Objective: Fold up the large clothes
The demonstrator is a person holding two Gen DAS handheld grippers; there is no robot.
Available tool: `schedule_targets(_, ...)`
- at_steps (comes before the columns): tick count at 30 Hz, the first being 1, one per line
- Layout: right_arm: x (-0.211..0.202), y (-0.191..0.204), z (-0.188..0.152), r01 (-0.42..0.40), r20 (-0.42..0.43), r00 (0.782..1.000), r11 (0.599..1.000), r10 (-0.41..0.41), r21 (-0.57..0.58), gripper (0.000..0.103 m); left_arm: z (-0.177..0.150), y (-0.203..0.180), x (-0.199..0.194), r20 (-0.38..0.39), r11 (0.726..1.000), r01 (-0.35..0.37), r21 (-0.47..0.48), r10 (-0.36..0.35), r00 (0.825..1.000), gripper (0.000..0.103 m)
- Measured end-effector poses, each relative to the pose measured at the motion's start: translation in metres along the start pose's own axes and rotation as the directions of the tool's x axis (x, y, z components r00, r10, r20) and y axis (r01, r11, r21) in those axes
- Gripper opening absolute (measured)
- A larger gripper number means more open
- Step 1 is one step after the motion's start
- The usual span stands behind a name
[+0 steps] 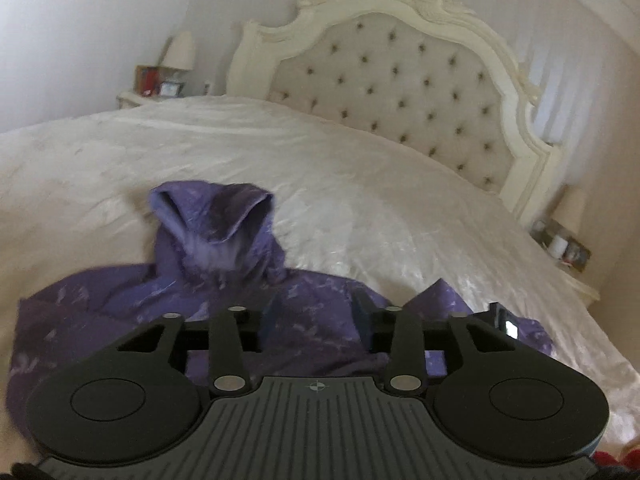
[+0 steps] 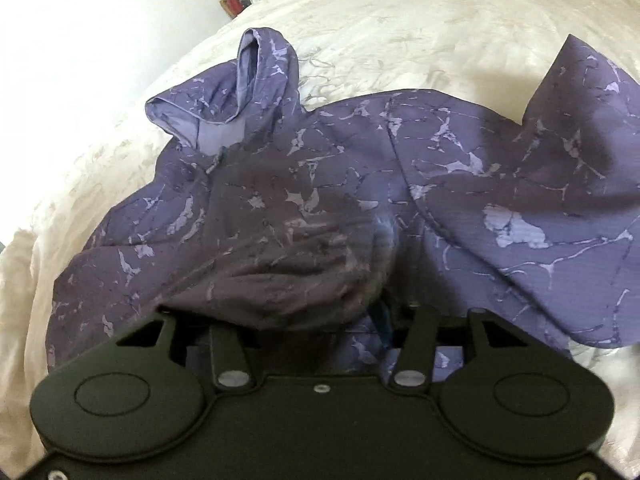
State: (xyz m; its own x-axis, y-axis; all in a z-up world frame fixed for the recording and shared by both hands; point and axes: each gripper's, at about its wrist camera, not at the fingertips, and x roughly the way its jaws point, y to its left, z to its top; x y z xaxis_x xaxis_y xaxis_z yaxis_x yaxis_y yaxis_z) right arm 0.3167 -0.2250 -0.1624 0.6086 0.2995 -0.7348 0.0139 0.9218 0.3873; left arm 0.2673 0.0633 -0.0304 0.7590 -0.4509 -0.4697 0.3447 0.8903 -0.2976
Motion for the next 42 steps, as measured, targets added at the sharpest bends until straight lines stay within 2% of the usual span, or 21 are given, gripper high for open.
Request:
schedule_targets(3,-0.007,-0.004,0.001,0.006,0.005,1.000,1.000,-0.006,-0.003,0.059,-0.001,0.010,0.001,-0.033,0.998,-0.050,-0.025,0.049,0.998,0.044)
schedule_targets(6,-0.014,-0.007,0.001,0.026,0.008,1.000,1.000,-0.026,-0.014,0.059,-0.008,0.042,0.002,-0.066,0.983,-0.176,-0.053,0.172,0.983,0.045)
schedule_targets(8,-0.019,-0.011,0.001,0.034,0.010,0.999,0.999,-0.034,-0.021,0.060,-0.017,0.069,0.008,-0.125,0.962,-0.262,-0.082,0.251,0.960,0.045)
schedule_targets(11,-0.028,-0.017,0.000,0.060,0.013,0.998,0.998,-0.060,-0.033,0.060,-0.035,0.105,0.025,-0.249,0.932,-0.353,-0.086,0.323,0.913,0.045)
schedule_targets(13,-0.035,-0.023,0.001,0.052,0.012,0.999,0.998,-0.052,-0.019,0.060,-0.053,0.124,0.037,-0.324,0.918,-0.388,-0.078,0.345,0.881,0.045)
schedule_targets(14,-0.037,-0.025,0.001,0.050,0.011,0.999,0.999,-0.050,-0.011,0.060,-0.062,0.131,0.039,-0.338,0.917,-0.391,-0.082,0.344,0.876,0.044)
schedule_targets(17,-0.045,-0.029,0.003,0.053,0.014,0.998,0.999,-0.053,0.008,0.061,-0.079,0.136,0.035,-0.278,0.928,-0.362,-0.088,0.326,0.904,0.045)
schedule_targets(22,-0.060,-0.029,0.005,0.054,0.061,0.997,0.998,-0.057,0.040,0.062,-0.092,0.129,0.030,-0.202,0.929,-0.365,-0.066,0.346,0.916,0.045)
schedule_targets(27,-0.076,-0.027,0.005,0.131,0.135,0.981,0.988,-0.141,0.081,0.062,-0.099,0.135,0.018,-0.172,0.927,-0.345,-0.149,0.320,0.932,0.045)
schedule_targets(29,-0.078,-0.028,0.005,0.134,0.151,0.977,0.986,-0.148,0.095,0.062,-0.099,0.138,0.016,-0.168,0.926,-0.334,-0.173,0.307,0.937,0.045)
schedule_targets(34,-0.061,-0.028,0.003,0.025,0.113,0.993,0.993,-0.038,0.115,0.063,-0.101,0.142,0.012,-0.145,0.927,-0.314,-0.204,0.288,0.947,0.045)
schedule_targets(38,-0.037,-0.022,0.000,0.001,0.074,0.997,0.995,-0.008,0.095,0.064,-0.102,0.140,-0.001,-0.107,0.927,-0.300,-0.223,0.283,0.953,0.045)
schedule_targets(40,-0.029,-0.018,-0.002,0.008,0.056,0.998,0.997,-0.013,0.074,0.064,-0.101,0.140,-0.009,-0.084,0.924,-0.309,-0.226,0.298,0.951,0.046)
schedule_targets(41,-0.026,-0.017,-0.004,0.007,0.051,0.999,0.998,-0.010,0.058,0.062,-0.101,0.141,-0.012,-0.077,0.921,-0.318,-0.225,0.308,0.948,0.046)
schedule_targets(42,-0.025,-0.014,-0.005,0.007,0.048,0.999,0.999,-0.009,0.039,0.053,-0.101,0.141,-0.014,-0.074,0.918,-0.328,-0.224,0.320,0.945,0.046)
